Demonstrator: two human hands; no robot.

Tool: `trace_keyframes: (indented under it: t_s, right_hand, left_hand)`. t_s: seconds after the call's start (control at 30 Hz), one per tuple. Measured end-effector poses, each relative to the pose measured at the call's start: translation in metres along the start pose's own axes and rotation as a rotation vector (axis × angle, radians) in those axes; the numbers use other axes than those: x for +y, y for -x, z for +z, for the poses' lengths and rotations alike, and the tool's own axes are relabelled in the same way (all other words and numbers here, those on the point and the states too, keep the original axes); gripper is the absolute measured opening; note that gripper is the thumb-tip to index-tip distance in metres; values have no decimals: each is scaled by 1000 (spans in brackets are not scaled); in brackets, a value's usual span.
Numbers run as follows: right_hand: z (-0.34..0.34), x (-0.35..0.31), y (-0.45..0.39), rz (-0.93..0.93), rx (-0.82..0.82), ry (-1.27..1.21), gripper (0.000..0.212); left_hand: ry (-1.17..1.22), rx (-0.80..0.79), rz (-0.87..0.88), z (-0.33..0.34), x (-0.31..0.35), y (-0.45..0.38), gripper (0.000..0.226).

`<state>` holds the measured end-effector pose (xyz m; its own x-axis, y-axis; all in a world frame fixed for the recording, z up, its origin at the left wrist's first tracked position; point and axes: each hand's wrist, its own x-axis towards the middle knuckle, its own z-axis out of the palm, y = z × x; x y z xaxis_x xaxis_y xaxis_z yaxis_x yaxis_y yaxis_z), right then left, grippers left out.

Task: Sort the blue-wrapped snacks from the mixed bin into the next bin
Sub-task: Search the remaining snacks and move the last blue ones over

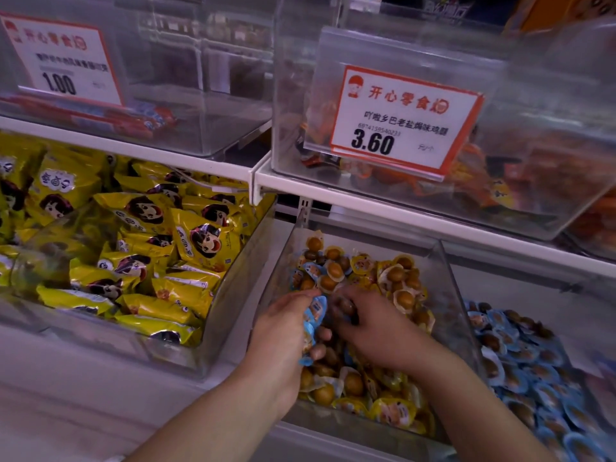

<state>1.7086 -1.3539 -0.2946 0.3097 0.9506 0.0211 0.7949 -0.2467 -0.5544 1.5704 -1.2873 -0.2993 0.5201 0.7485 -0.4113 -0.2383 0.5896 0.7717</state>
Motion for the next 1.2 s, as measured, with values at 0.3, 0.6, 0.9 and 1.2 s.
trace_keyframes:
  t_s: [0.3,0.6,0.9,1.2]
  right_hand:
    - [-20,-21,40,407,352,-1210,23]
    - [-19,-55,68,514,289,-1833,52]
    - [-40,-27,81,440,434,-1561,28]
    - [-103,51,97,310,824,-1252,17]
  left_hand:
    - [133,47,131,26,8,-2,18]
    - [-914,-159,947,46,-32,31,33]
    - [-668,-592,885,45,-39,44,67]
    - [-827,-326,900,34,-34,7,36]
